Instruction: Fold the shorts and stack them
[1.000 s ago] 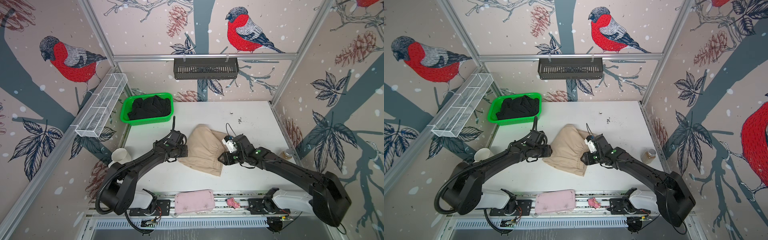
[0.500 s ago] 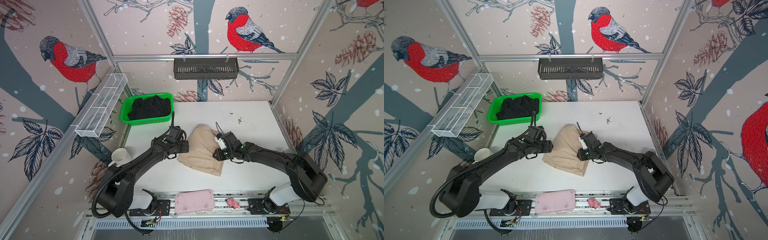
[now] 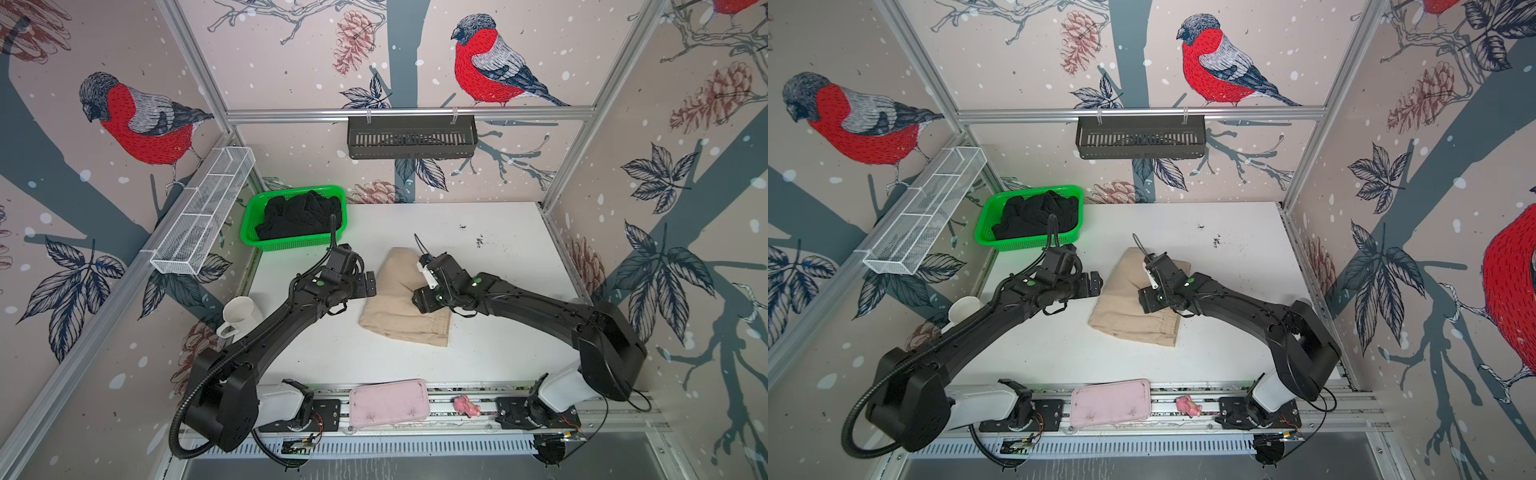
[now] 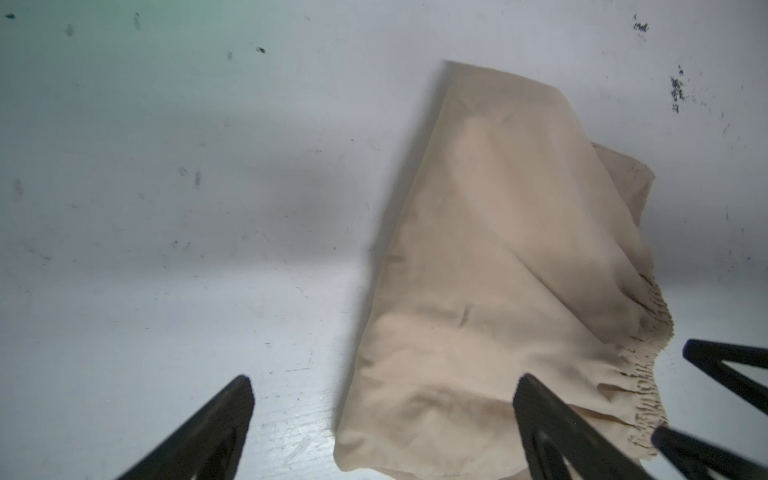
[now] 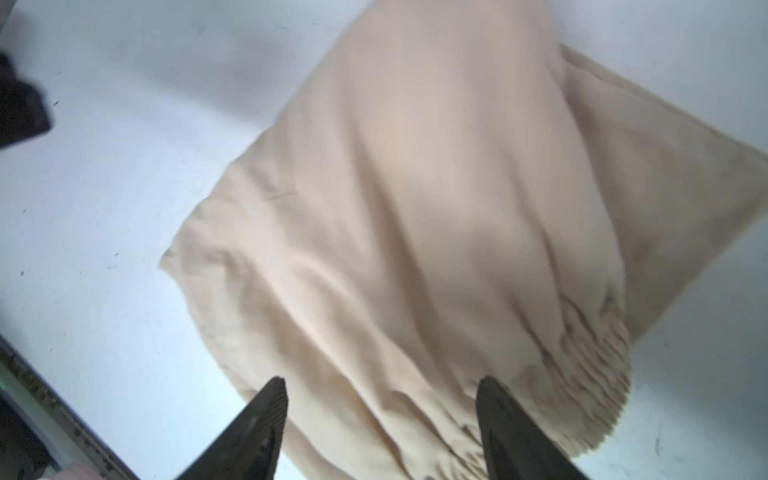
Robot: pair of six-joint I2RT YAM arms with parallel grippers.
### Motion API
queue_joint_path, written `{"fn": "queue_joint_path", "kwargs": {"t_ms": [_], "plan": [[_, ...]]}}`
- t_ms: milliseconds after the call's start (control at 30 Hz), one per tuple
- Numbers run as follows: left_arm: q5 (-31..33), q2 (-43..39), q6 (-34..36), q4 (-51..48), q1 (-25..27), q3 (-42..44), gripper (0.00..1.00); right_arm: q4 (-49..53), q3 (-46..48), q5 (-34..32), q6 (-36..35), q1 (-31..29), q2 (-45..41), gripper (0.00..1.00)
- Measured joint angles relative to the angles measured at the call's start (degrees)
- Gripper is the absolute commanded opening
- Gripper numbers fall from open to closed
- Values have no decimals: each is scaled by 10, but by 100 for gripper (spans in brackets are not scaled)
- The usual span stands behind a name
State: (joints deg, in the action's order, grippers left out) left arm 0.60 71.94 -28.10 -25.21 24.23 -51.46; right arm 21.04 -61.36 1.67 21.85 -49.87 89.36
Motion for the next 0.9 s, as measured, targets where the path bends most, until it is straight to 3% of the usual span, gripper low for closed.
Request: {"fn": "queue_joint_path", "kwargs": {"t_ms": [133, 333, 600, 900], "plan": [[10, -36, 0, -9, -25, 0, 97, 23, -32, -21, -40, -71, 49, 88], [14, -91, 10, -12, -56, 10, 97, 54, -90, -58, -109, -103, 141, 90], [26, -134, 10, -24, -73, 27, 97, 65, -161, -94, -189, -101, 246, 89], [39, -152, 10, -40, -86, 29, 97, 37, -232, -83, -174, -35, 310, 77]]}}
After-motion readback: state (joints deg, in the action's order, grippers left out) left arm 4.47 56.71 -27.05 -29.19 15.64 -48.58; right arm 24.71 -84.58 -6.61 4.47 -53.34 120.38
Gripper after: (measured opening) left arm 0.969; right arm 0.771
